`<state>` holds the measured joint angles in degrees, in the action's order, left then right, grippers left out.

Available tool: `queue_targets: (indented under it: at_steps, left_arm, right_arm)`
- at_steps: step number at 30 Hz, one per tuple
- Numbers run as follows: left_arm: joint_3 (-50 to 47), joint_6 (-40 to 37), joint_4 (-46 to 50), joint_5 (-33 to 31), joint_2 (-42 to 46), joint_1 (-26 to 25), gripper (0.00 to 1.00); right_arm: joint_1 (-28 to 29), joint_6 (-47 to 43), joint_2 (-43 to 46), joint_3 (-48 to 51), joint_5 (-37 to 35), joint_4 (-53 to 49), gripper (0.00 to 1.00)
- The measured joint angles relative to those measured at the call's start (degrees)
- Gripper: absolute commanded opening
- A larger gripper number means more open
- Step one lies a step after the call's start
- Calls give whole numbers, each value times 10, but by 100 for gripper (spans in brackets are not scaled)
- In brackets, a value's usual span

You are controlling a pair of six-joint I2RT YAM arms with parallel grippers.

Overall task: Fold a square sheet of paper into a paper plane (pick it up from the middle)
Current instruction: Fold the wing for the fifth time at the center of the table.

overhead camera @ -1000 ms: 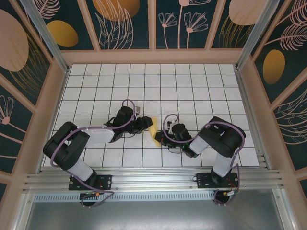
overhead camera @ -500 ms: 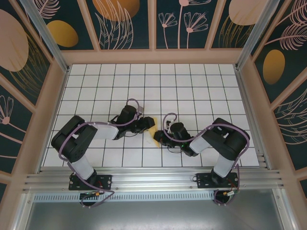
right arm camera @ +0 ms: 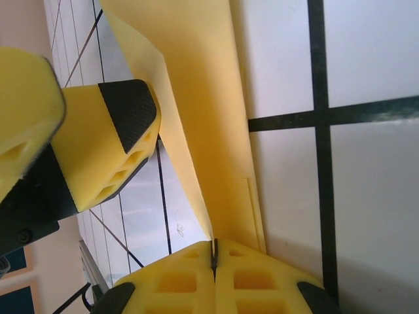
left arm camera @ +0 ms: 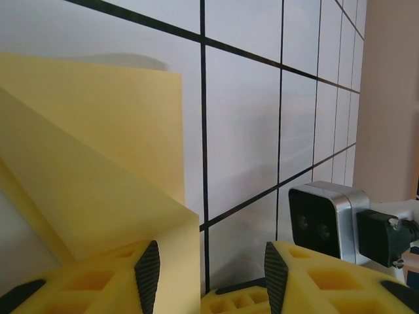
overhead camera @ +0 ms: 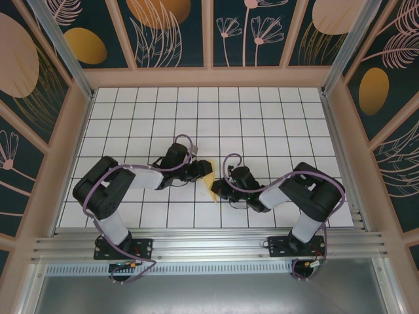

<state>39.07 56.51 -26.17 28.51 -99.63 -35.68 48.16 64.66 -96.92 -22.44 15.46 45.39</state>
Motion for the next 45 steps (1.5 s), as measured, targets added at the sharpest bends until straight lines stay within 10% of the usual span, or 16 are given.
queue_targets:
  at_steps: [18,45]
  left_arm:
    - [-5,-24,63,-51,122,0,51]
    - [-8,-10,-40,42,-31,0,51]
  right_arm:
    - [-12,39,-10,-8,24,-7,0]
    - [-18,37,-7,-23,41,-42,5]
